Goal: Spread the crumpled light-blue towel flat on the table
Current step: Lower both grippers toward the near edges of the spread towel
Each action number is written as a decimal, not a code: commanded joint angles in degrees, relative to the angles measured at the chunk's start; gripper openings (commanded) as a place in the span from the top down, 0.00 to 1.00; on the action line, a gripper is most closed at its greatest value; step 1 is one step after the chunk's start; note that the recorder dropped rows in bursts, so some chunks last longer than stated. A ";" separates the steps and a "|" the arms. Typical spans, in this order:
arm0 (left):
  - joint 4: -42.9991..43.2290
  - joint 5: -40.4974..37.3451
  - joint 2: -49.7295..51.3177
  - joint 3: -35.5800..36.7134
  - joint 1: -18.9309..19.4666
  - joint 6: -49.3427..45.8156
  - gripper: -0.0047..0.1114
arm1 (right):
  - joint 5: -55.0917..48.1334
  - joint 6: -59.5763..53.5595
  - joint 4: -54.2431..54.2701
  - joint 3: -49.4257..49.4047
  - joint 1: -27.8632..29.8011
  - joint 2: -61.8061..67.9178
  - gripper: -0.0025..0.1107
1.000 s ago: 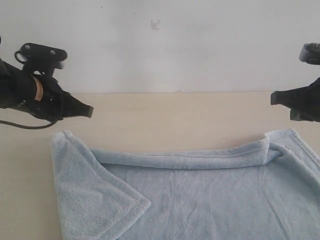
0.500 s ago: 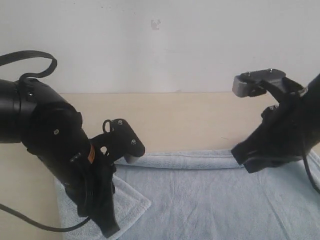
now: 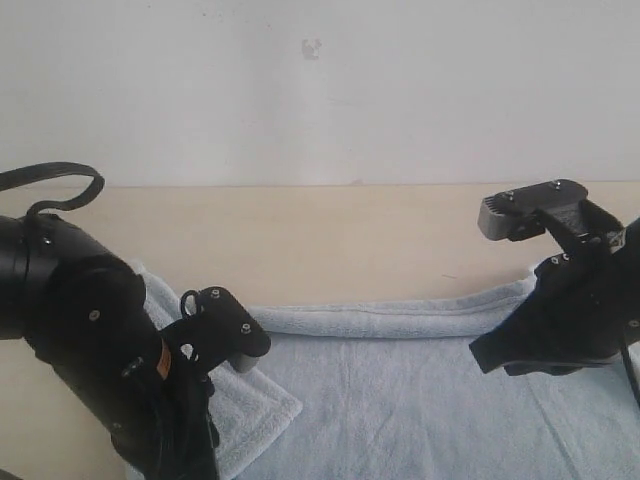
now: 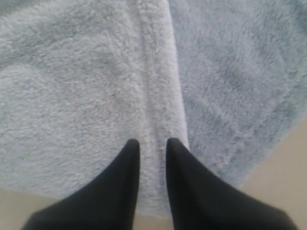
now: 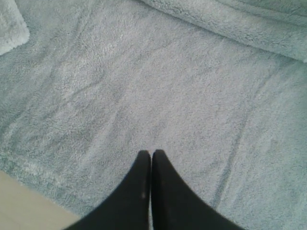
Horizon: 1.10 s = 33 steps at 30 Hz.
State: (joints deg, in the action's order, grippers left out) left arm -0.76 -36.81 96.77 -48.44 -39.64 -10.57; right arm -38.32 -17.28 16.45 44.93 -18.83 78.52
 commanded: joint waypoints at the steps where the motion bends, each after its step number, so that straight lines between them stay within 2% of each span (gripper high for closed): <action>1: -10.36 1.41 -0.14 0.36 -0.42 -5.55 0.58 | 2.24 0.22 1.84 -0.28 -0.07 -0.49 0.98; 4: -12.73 2.41 0.37 0.36 -0.42 -13.55 0.50 | 3.44 0.22 3.27 -0.28 -0.07 -0.49 0.98; 6: -11.48 2.68 1.14 0.36 -0.42 -14.27 0.51 | 3.44 0.22 3.27 -0.28 -0.07 -0.49 0.98; 8: -6.56 2.68 2.13 0.36 -0.42 -12.75 0.51 | 3.44 0.22 3.27 -0.28 -0.07 -0.49 0.98; 12: 9.12 1.90 3.21 0.36 -0.42 3.12 0.52 | 3.34 0.22 3.32 -0.28 -0.07 -0.49 0.98; 13: 15.63 0.23 3.33 0.36 -0.42 9.21 0.53 | 3.23 0.22 3.32 -0.28 -0.07 -0.49 0.98; 14: 18.04 -0.63 3.33 0.36 -0.42 12.18 0.55 | 3.23 0.22 3.32 -0.28 -0.07 -0.49 0.98; 15: 20.47 -2.33 3.33 0.36 -0.42 14.18 0.62 | 3.23 0.22 3.32 -0.28 -0.07 -0.49 0.98; 18: 22.39 -5.71 3.33 0.36 -0.42 14.16 0.92 | 3.23 0.22 3.32 -0.28 -0.07 -0.49 0.98; 21: 20.19 -9.69 3.33 0.36 -0.42 16.30 0.93 | 3.23 0.22 3.32 -0.28 -0.07 -0.49 0.98; 25: 15.36 -21.30 3.33 0.50 -0.42 21.49 0.93 | 3.34 0.35 3.32 -0.28 -0.07 -0.49 0.98; 28: 13.32 -28.65 3.33 1.50 -0.42 20.32 0.93 | 3.54 0.35 4.14 -0.28 -0.07 -0.49 0.98; 33: 13.99 -24.49 3.33 2.15 -0.42 20.20 0.93 | 4.02 0.21 5.60 -0.28 -0.07 -0.49 0.98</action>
State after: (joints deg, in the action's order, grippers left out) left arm 13.64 -63.48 100.23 -46.45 -39.74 9.28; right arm -34.93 -16.99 21.33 44.93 -18.83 78.52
